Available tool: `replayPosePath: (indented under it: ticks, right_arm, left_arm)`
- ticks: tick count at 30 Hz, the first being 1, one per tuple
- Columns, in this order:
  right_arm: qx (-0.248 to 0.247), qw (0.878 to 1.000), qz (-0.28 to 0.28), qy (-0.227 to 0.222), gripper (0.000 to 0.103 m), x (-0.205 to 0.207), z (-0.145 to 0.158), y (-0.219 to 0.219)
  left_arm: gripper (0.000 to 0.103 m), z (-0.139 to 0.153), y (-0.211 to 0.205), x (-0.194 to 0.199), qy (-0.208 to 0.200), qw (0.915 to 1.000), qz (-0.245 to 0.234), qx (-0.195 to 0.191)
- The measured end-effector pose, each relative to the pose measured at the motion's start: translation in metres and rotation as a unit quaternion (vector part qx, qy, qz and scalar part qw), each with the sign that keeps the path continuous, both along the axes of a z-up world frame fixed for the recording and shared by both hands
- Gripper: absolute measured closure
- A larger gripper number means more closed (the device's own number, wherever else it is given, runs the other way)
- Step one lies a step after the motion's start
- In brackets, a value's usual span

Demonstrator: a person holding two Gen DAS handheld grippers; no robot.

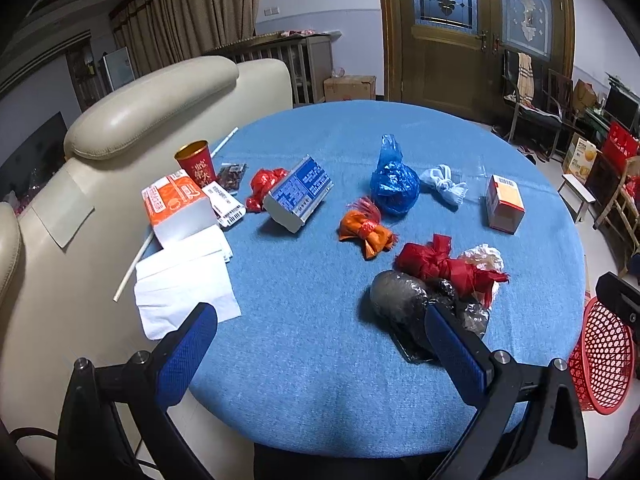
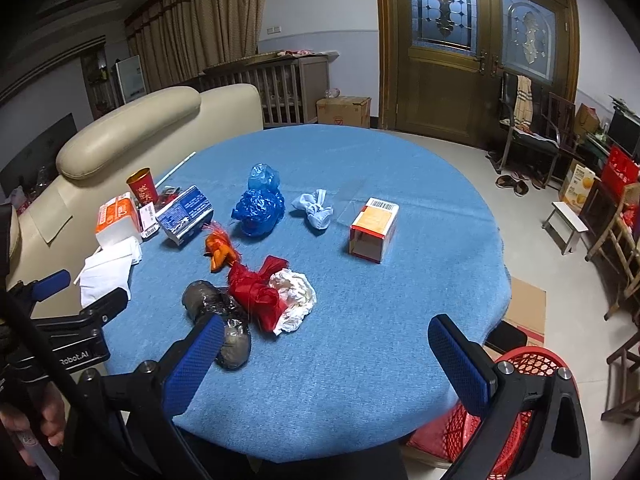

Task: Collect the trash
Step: 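Grasp the black plastic bag with the left tool while the right tool grasps the white-orange box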

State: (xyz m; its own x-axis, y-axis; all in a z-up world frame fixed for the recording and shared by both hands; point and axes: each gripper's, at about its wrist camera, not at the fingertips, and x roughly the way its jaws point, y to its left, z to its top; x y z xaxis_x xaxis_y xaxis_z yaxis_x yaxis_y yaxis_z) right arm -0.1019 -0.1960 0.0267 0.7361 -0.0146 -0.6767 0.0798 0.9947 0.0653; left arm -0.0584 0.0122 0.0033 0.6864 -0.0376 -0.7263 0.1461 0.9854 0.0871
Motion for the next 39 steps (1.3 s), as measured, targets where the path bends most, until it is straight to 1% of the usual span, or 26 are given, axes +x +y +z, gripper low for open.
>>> replayPosePath:
  ticks: [4,7,9,10,15,16,18,20,21,23,25,27,28,31,33,34,36,39]
  right_arm:
    - [0.012,1.000,-0.006,0.004,0.000,0.011,-0.002,-0.010]
    - [0.023,0.999,-0.019,0.013,0.000,0.030,-0.005,-0.024]
    - [0.036,0.999,-0.028,0.020,0.000,0.050,-0.008,-0.036]
    - [0.041,0.998,-0.034,0.021,0.000,0.059,-0.009,-0.041]
    - [0.066,0.995,-0.064,0.047,0.000,0.120,-0.024,-0.066]
    - [0.068,0.994,-0.069,0.053,0.000,0.132,-0.028,-0.069]
    - [0.074,0.991,-0.082,0.070,0.000,0.155,-0.038,-0.075]
    - [0.090,0.988,-0.092,0.084,0.000,0.176,-0.050,-0.082]
    - [0.099,0.986,-0.099,0.091,0.000,0.185,-0.056,-0.085]
    - [0.105,0.983,-0.112,0.099,0.001,0.199,-0.065,-0.089]
    - [0.109,0.981,-0.120,0.106,0.005,0.212,-0.073,-0.090]
    - [0.112,0.978,-0.128,0.117,0.013,0.221,-0.081,-0.092]
    - [0.109,0.977,-0.132,0.123,0.015,0.224,-0.083,-0.093]
    - [0.107,0.973,-0.145,0.143,0.027,0.234,-0.092,-0.095]
    - [0.109,0.971,-0.143,0.157,0.046,0.236,-0.098,-0.096]
    - [0.111,0.971,-0.141,0.159,0.049,0.235,-0.098,-0.095]
    - [0.106,0.972,-0.140,0.154,0.051,0.230,-0.097,-0.095]
    - [0.106,0.974,-0.136,0.144,0.052,0.216,-0.092,-0.094]
  left_arm:
    - [0.000,-0.003,-0.007,0.006,0.018,0.9996,-0.012,-0.015]
    - [0.000,-0.007,-0.013,0.018,0.035,0.9988,-0.019,-0.028]
    - [0.000,-0.017,-0.019,0.033,0.068,0.9964,-0.024,-0.045]
    - [0.000,-0.021,-0.020,0.035,0.072,0.9959,-0.024,-0.048]
    - [0.002,-0.050,-0.029,0.065,0.128,0.9886,-0.020,-0.077]
    - [0.004,-0.053,-0.029,0.068,0.133,0.9874,-0.020,-0.083]
    - [0.019,-0.062,-0.031,0.076,0.158,0.9823,-0.021,-0.098]
    - [0.025,-0.072,-0.034,0.082,0.184,0.9758,-0.023,-0.116]
    - [0.029,-0.074,-0.034,0.084,0.189,0.9744,-0.023,-0.120]
    - [0.033,-0.079,-0.037,0.085,0.199,0.9712,-0.028,-0.128]
    - [0.037,-0.081,-0.038,0.086,0.201,0.9695,-0.033,-0.136]
    - [0.047,-0.080,-0.038,0.086,0.204,0.9672,-0.039,-0.146]
    - [0.048,-0.080,-0.038,0.086,0.206,0.9657,-0.042,-0.152]
    - [0.053,-0.079,-0.037,0.085,0.206,0.9639,-0.047,-0.162]
    - [0.059,-0.079,-0.034,0.084,0.206,0.9626,-0.049,-0.168]
    - [0.061,-0.078,-0.032,0.084,0.206,0.9621,-0.049,-0.172]
    - [0.070,-0.076,-0.024,0.085,0.203,0.9618,-0.050,-0.177]
    - [0.079,-0.074,-0.015,0.083,0.202,0.9620,-0.047,-0.178]
